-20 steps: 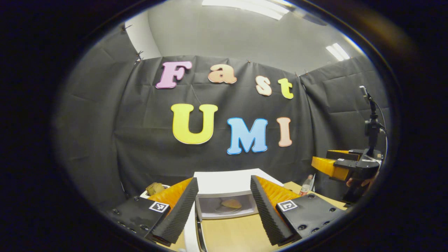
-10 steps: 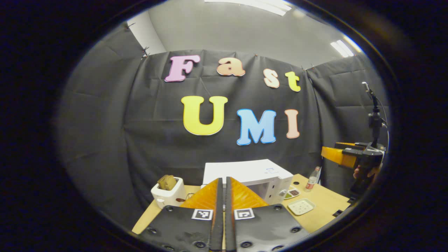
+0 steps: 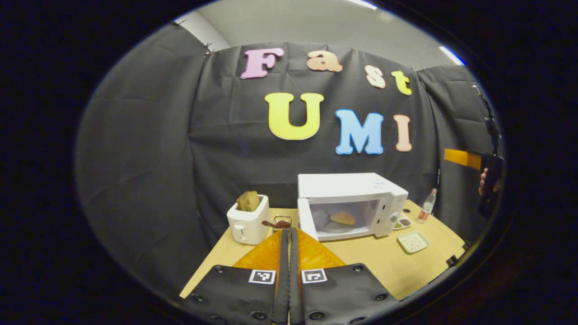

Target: Open the microwave oven with the left hand, put the food in, and close the microwave oven.

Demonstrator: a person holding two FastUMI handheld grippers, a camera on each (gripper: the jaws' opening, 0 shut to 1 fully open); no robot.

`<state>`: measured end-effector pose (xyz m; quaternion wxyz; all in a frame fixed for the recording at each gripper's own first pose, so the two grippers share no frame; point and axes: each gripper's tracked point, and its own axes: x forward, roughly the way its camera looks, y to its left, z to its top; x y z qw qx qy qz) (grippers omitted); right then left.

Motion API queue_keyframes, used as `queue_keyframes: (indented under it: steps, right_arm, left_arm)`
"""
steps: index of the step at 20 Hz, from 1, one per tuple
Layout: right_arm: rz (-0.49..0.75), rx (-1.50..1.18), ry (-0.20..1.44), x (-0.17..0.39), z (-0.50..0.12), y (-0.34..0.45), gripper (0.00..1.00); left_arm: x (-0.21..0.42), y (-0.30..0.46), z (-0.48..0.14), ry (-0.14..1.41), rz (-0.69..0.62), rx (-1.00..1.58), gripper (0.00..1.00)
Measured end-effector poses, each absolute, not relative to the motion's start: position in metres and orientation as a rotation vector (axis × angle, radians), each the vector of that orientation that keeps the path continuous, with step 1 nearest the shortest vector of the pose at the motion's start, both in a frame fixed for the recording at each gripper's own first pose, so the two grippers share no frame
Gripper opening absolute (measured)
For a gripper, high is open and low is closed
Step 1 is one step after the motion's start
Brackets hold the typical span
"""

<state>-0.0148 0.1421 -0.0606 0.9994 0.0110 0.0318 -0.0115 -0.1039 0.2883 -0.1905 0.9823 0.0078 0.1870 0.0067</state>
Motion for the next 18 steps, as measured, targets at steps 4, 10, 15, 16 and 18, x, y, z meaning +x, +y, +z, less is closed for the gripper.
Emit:
queue_keyframes:
  steps: [4, 10, 15, 16, 18]
  right_arm:
    - [-0.018, 0.019, 0.063, -0.014, -0.063, 0.143, 0.97]
    - [-0.027, 0.032, 0.031, -0.014, -0.053, 0.141, 0.97]
    - [-0.030, 0.029, 0.007, -0.013, -0.048, 0.139, 0.97]
    - [-0.031, 0.030, 0.015, -0.012, -0.050, 0.138, 0.97]
    - [-0.036, 0.036, 0.029, -0.012, -0.053, 0.136, 0.97]
  left_arm:
    - [-0.122, 0.296, -0.228, 0.444, 0.021, 0.051, 0.07]
    - [-0.141, 0.290, -0.263, 0.512, 0.012, 0.002, 0.07]
    - [-0.144, 0.278, -0.282, 0.543, -0.001, -0.004, 0.07]
    - [-0.148, 0.277, -0.283, 0.542, -0.012, -0.008, 0.07]
    - [-0.149, 0.275, -0.289, 0.550, -0.019, -0.002, 0.07]
